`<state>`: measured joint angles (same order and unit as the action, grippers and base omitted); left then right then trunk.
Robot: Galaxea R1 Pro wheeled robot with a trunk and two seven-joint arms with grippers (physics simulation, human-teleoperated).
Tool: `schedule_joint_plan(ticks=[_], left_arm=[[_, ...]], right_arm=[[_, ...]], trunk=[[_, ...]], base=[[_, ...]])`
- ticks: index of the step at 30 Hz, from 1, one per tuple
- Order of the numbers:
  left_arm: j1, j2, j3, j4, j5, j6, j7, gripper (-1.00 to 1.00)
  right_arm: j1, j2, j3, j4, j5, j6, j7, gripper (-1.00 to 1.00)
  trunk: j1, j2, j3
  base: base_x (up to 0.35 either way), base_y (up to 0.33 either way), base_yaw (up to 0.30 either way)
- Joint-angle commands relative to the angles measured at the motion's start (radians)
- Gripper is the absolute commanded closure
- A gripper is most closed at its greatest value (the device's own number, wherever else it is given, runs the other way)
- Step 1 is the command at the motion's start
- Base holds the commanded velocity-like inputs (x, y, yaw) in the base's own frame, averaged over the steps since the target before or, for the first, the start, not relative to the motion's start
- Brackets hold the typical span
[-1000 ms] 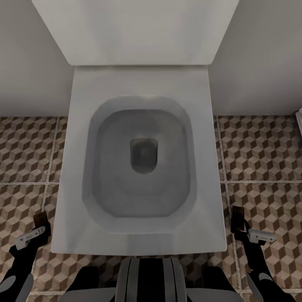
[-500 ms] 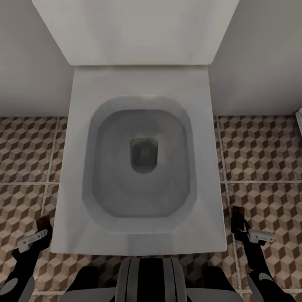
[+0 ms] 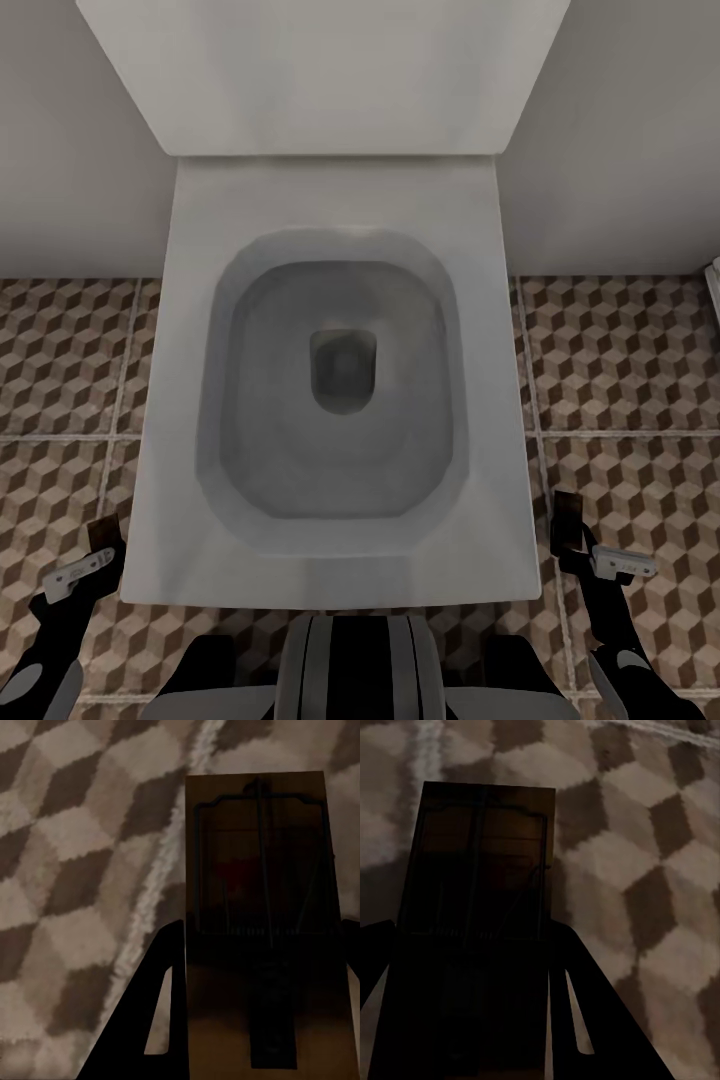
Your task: Take the four mousetraps from the cabinet in the bathroom and place them on the bathroom floor. Make sure all four end up on the same floor surface, and ensure that at least two of them are either under or directly next to the same bathroom sink.
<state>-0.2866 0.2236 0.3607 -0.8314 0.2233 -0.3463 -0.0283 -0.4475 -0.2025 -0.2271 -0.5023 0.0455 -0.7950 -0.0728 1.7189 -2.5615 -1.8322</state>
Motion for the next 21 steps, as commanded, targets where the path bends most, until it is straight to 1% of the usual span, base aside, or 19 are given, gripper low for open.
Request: schedule_joint_plan(ticks=[1, 9, 18, 21], left_arm=[[0.000, 0.000, 0.000, 0.001, 0.007, -0.002, -0.003, 1.00], [-0.010, 0.000, 0.000, 0.036, 0.007, -0.002, -0.001, 1.00], [-0.012, 0.000, 0.000, 0.042, 0.007, -0.002, 0.000, 1.00], [-0.013, 0.000, 0.000, 0.043, 0.007, -0.003, 0.003, 1.00]], right_arm=[[0.000, 0.000, 0.000, 0.001, 0.002, -0.003, -0.004, 1.00], [0.000, 0.000, 0.001, 0.001, 0.002, 0.000, -0.004, 1.00], [0.000, 0.001, 0.002, 0.005, 0.003, 0.007, -0.006, 1.00], [0.000, 0.001, 0.003, 0.009, 0.006, 0.048, -0.009, 1.00]], trunk=[[0.000, 0.000, 0.000], [0.000, 0.000, 0.000], [0.000, 0.000, 0.000], [0.000, 0.000, 0.000]], base=[[0.000, 0.000, 0.000], [0.000, 0.000, 0.000], [0.000, 0.000, 0.000], [0.000, 0.000, 0.000]])
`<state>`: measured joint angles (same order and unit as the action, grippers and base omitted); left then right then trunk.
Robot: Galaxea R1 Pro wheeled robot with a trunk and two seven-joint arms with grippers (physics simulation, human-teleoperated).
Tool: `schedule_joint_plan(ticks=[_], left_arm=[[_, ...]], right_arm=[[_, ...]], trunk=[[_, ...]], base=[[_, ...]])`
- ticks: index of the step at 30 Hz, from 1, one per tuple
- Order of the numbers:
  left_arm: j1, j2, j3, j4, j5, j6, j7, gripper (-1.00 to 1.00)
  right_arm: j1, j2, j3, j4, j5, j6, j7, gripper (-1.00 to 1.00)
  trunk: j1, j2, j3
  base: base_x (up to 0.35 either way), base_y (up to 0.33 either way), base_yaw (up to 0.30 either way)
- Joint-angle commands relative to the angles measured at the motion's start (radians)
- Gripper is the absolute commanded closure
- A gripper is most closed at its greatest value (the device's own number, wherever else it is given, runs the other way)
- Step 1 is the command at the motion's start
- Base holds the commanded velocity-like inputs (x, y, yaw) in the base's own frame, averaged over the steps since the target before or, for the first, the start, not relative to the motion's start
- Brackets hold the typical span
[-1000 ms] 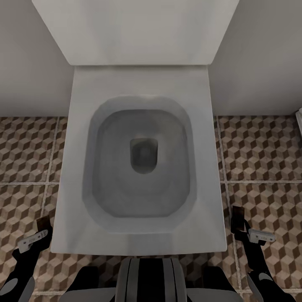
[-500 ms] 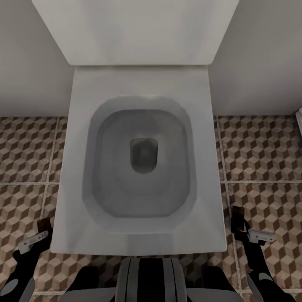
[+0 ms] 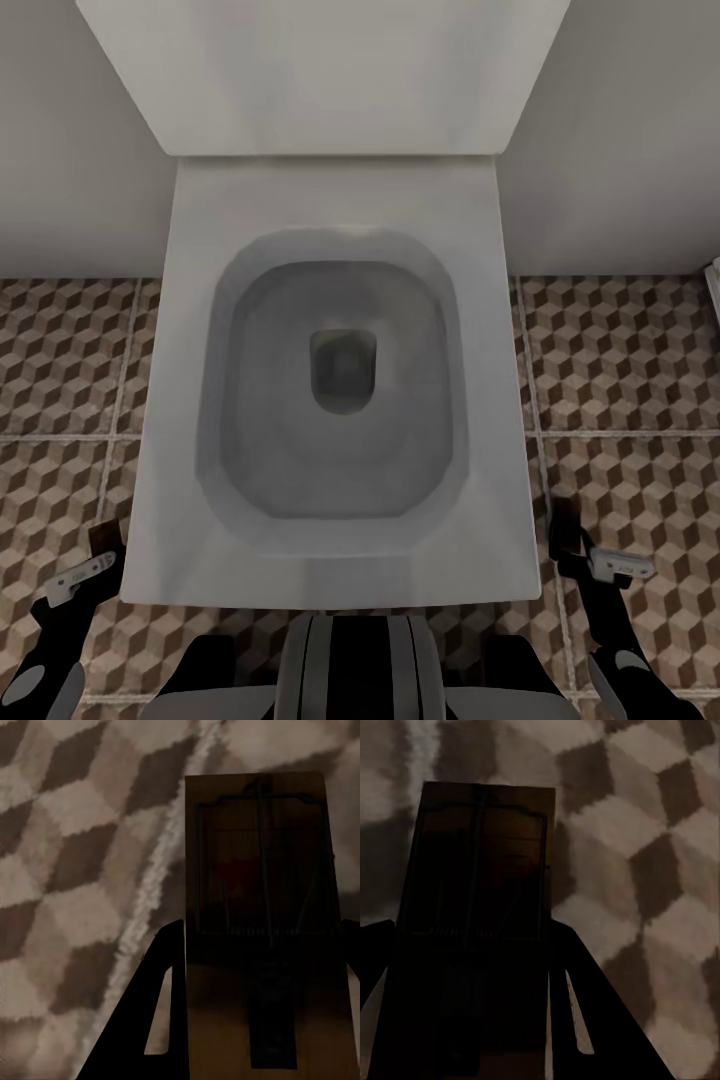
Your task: Take the four mousetraps from the cabinet in the bathroom and place them on the bathroom floor. Make sure all four end up on the same floor surface, and ensure that at least two of them are either under or directly next to the same bathroom sink.
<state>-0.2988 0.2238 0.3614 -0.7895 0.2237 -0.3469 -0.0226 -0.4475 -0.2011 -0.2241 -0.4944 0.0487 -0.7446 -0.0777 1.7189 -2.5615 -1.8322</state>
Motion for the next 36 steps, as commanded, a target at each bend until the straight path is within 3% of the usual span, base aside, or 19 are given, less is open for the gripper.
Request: schedule_joint_plan(ticks=[1, 36], left_arm=[[0.000, 0.001, 0.000, 0.000, 0.006, -0.003, -0.002, 1.00], [0.000, 0.003, 0.000, 0.001, 0.005, -0.002, 0.001, 1.00]], right_arm=[[0.000, 0.000, 0.000, 0.001, 0.004, 0.013, -0.004, 1.00], [0.000, 0.003, 0.000, 0.005, 0.008, 0.036, 0.001, 1.00]], trunk=[[0.000, 0.000, 0.000], [0.000, 0.000, 0.000]], base=[[0.000, 0.000, 0.000], [0.000, 0.000, 0.000]])
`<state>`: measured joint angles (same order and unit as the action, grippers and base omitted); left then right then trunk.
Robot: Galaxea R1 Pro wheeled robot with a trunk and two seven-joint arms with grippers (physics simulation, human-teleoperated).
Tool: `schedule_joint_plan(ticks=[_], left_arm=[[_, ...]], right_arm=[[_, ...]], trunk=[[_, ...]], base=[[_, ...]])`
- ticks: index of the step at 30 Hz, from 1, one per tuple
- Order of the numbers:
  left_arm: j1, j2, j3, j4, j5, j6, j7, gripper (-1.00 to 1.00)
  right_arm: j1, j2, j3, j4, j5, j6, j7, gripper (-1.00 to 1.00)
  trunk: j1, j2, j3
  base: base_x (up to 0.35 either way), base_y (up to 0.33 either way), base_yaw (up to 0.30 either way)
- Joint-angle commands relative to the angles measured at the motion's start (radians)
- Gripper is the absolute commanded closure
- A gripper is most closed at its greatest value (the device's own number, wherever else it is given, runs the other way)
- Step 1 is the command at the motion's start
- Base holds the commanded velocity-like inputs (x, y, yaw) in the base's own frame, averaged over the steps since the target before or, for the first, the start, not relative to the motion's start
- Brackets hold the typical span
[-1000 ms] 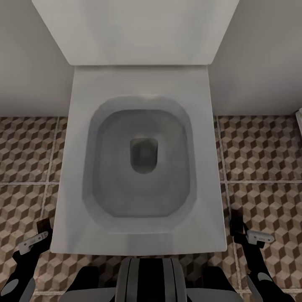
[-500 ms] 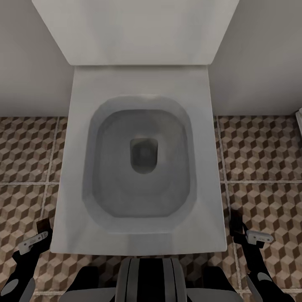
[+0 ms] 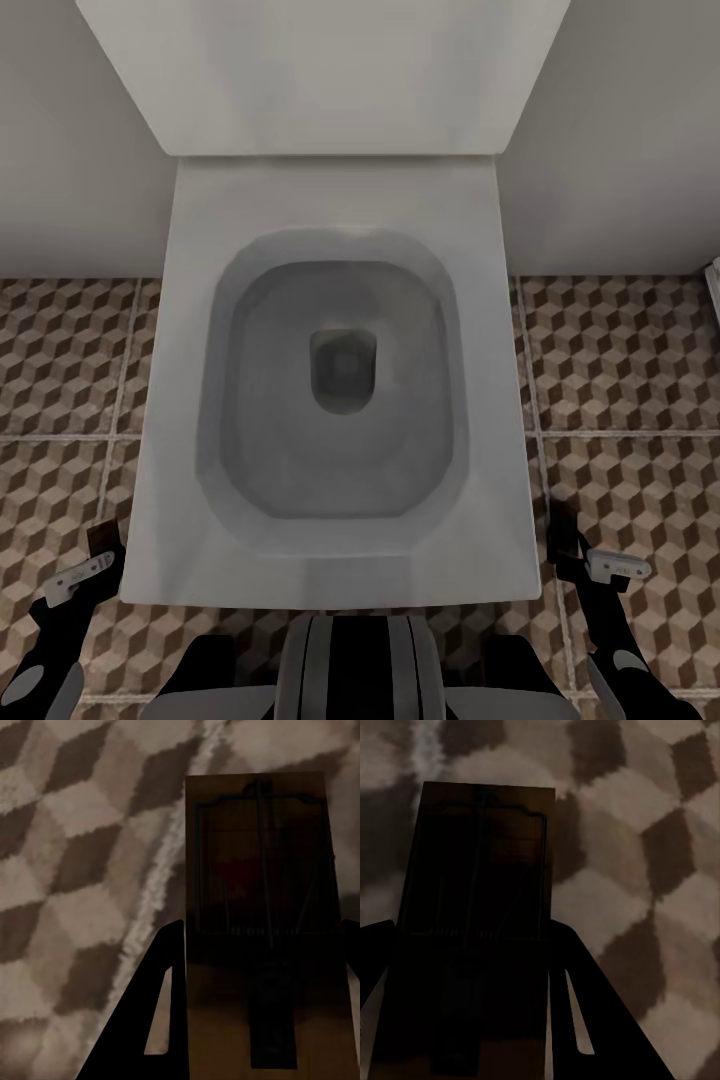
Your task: Take the four mousetraps from the cabinet in the bathroom and place them on the bathroom floor. Make sure all four end up on the same floor surface, and ensure that at least two of them are either under or directly next to the same bathroom sink.
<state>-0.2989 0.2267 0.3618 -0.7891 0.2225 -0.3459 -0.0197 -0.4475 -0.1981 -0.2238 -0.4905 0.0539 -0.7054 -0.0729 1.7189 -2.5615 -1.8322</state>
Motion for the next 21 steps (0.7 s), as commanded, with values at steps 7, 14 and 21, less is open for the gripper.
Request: schedule_joint_plan(ticks=[7, 14, 21], left_arm=[[0.000, 0.000, 0.000, 0.000, 0.006, -0.003, -0.002, 1.00], [0.000, 0.002, 0.000, 0.000, 0.006, -0.002, -0.001, 1.00], [0.000, 0.002, 0.000, -0.001, 0.006, -0.002, 0.000, 1.00]], right_arm=[[0.000, 0.000, 0.000, 0.001, 0.003, -0.003, -0.004, 1.00], [0.000, 0.000, -0.001, 0.001, 0.003, -0.003, -0.004, 1.00], [0.000, 0.000, -0.002, 0.001, 0.003, -0.003, -0.004, 1.00]], trunk=[[0.000, 0.000, 0.000], [0.000, 0.000, 0.000], [0.000, 0.000, 0.000]], base=[[0.000, 0.000, 0.000], [0.000, 0.000, 0.000], [0.000, 0.000, 0.000]])
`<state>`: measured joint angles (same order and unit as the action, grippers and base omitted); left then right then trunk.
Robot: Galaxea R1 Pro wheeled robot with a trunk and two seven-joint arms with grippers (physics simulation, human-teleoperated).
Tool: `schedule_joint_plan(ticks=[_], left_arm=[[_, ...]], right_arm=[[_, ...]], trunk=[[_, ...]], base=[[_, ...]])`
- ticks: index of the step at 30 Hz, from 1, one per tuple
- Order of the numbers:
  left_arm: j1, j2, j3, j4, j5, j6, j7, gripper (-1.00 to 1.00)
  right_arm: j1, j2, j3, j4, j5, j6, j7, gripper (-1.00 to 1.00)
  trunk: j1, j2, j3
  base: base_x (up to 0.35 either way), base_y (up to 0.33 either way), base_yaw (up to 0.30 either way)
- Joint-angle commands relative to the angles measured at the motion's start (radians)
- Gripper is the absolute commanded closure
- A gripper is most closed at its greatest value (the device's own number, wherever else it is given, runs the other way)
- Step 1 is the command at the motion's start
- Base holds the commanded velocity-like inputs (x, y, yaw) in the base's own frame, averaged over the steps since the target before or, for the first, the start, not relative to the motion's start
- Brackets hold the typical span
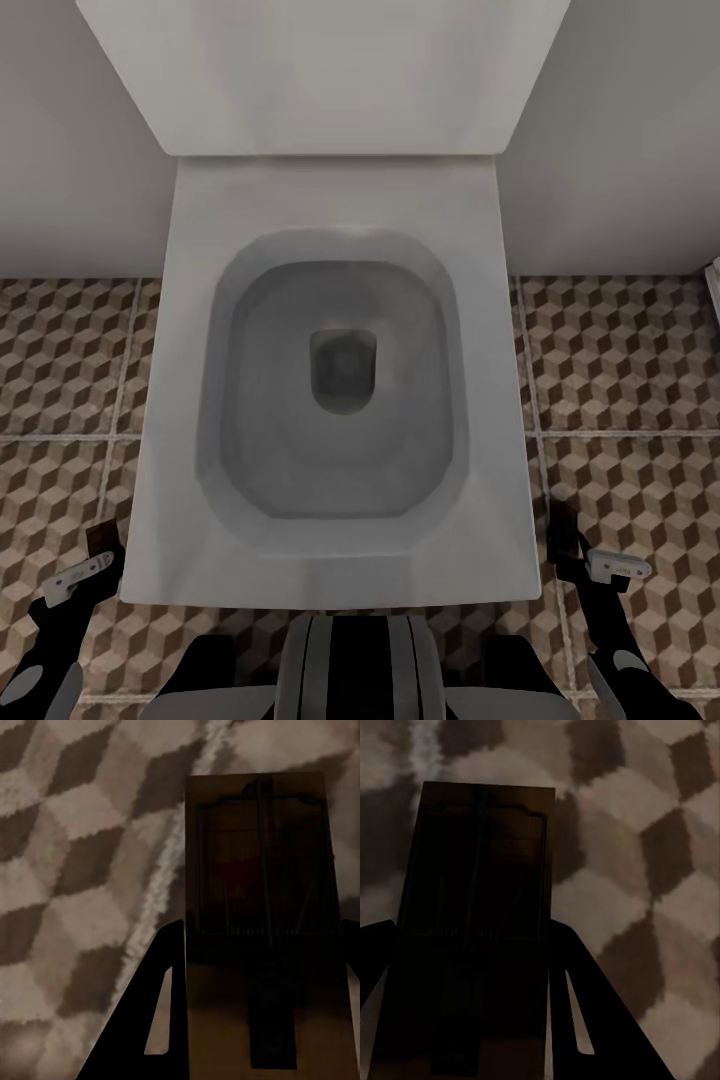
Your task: Take the four mousetraps from the cabinet in the bathroom and place them on the bathroom floor. Make sure all four end up on the same floor surface, and ensure that at least two of them are either under or directly next to the same bathroom sink.
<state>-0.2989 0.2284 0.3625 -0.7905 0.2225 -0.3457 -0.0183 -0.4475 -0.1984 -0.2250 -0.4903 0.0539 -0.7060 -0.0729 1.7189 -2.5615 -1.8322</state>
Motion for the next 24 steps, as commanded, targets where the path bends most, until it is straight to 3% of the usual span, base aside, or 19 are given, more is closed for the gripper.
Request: schedule_joint_plan(ticks=[1, 11, 12, 24], left_arm=[[0.000, 0.000, 0.000, 0.001, 0.006, -0.003, -0.002, 1.00], [0.000, 0.001, 0.000, 0.000, 0.006, -0.003, -0.002, 1.00], [0.000, 0.002, 0.000, 0.000, 0.006, -0.003, -0.002, 1.00], [0.000, 0.002, 0.000, 0.000, 0.006, -0.003, -0.002, 1.00]], right_arm=[[0.000, 0.000, 0.000, 0.001, 0.003, -0.003, -0.004, 1.00], [0.000, 0.000, 0.000, 0.000, 0.003, -0.003, -0.004, 1.00], [0.000, 0.000, 0.000, 0.001, 0.003, -0.003, -0.004, -1.00], [0.000, -0.001, 0.000, 0.001, 0.003, -0.004, -0.004, -1.00]], trunk=[[0.000, 0.000, 0.000], [0.000, 0.000, 0.000], [0.000, 0.000, 0.000], [0.000, 0.000, 0.000]], base=[[0.000, 0.000, 0.000], [0.000, 0.000, 0.000], [0.000, 0.000, 0.000], [0.000, 0.000, 0.000]])
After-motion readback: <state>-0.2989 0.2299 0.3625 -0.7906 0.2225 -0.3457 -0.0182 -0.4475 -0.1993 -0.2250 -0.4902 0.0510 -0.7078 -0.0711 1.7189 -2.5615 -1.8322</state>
